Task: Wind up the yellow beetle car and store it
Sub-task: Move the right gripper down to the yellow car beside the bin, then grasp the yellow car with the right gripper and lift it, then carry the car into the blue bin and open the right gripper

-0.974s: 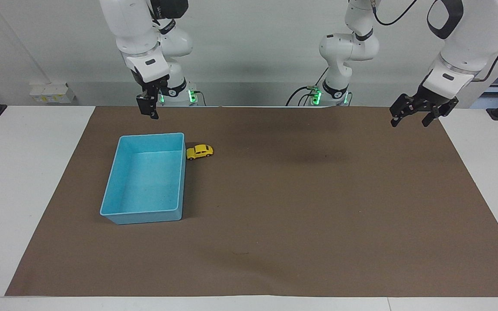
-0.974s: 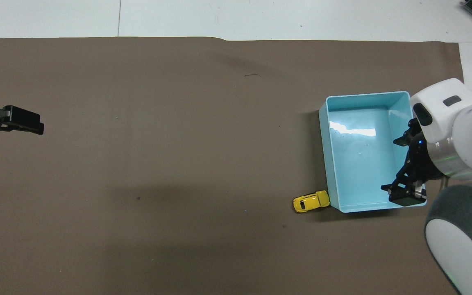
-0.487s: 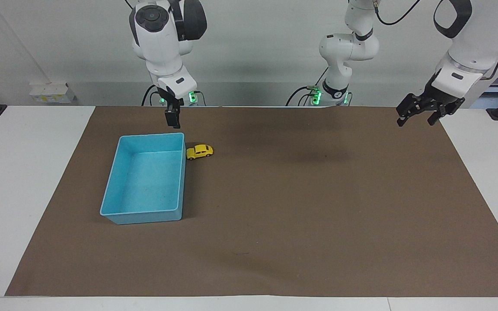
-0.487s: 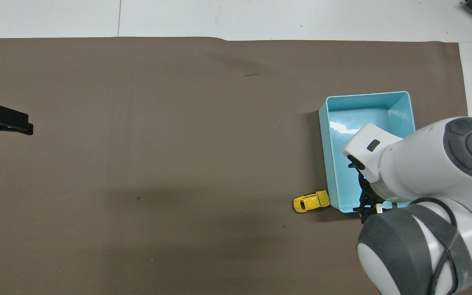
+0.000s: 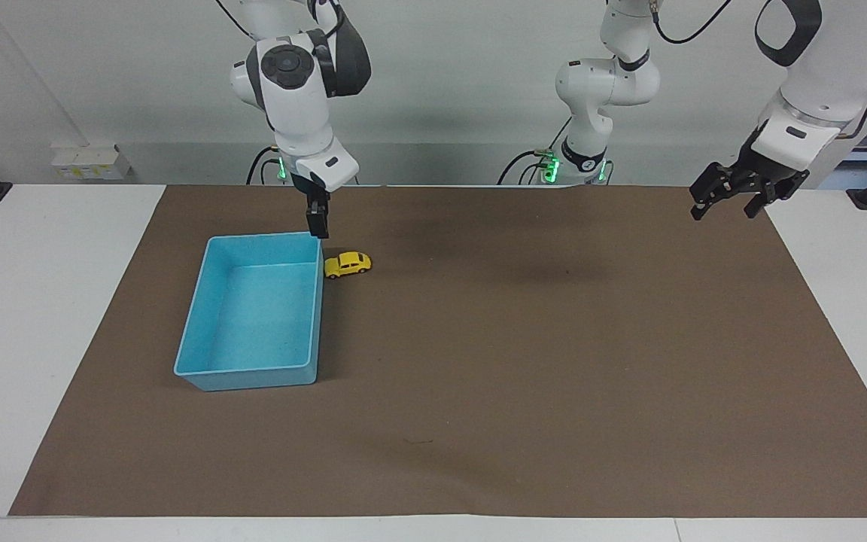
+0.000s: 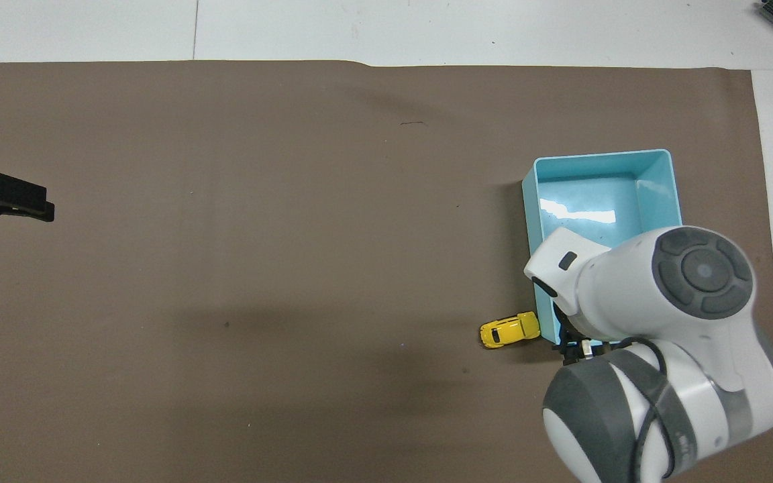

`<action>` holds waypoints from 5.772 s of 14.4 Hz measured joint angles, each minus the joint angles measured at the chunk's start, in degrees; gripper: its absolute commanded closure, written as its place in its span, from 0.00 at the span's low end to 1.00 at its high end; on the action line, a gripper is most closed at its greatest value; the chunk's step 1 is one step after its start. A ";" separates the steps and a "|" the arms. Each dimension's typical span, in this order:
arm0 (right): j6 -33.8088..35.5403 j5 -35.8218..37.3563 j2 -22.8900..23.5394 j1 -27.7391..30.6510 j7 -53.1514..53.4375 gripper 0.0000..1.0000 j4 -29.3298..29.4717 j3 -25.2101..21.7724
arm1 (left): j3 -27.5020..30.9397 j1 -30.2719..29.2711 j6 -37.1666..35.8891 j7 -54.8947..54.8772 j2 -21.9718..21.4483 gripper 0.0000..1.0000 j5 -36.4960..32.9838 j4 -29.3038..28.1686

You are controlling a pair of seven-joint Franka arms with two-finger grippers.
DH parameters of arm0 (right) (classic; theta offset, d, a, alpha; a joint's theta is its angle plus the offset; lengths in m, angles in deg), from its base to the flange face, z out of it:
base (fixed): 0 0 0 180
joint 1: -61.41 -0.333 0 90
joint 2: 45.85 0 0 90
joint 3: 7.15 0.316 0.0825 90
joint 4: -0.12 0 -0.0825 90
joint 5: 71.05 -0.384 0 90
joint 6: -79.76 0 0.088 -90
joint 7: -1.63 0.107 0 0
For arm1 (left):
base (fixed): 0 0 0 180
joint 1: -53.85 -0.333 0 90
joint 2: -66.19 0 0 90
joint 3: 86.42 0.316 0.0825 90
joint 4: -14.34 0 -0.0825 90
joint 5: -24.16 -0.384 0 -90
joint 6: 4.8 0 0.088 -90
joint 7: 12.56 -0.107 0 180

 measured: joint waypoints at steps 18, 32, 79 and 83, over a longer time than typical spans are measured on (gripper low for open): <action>-23.36 0.99 2.15 -2.42 -0.31 0.00 -17.55 0.02 | 0.00 0.00 -0.07 0.01 0.00 0.00 0.00 0.00; -29.78 3.45 6.77 -3.35 -0.39 1.00 -19.43 0.03 | 0.00 0.00 -0.09 0.01 0.00 0.00 0.00 0.00; -26.08 3.18 19.55 16.87 -6.71 0.00 0.37 -0.70 | 0.00 0.00 -0.11 0.03 -0.01 0.00 0.00 0.00; -21.19 3.17 18.55 15.42 0.36 0.00 4.66 -0.23 | 0.00 0.00 -0.11 0.03 -0.01 0.00 0.00 0.00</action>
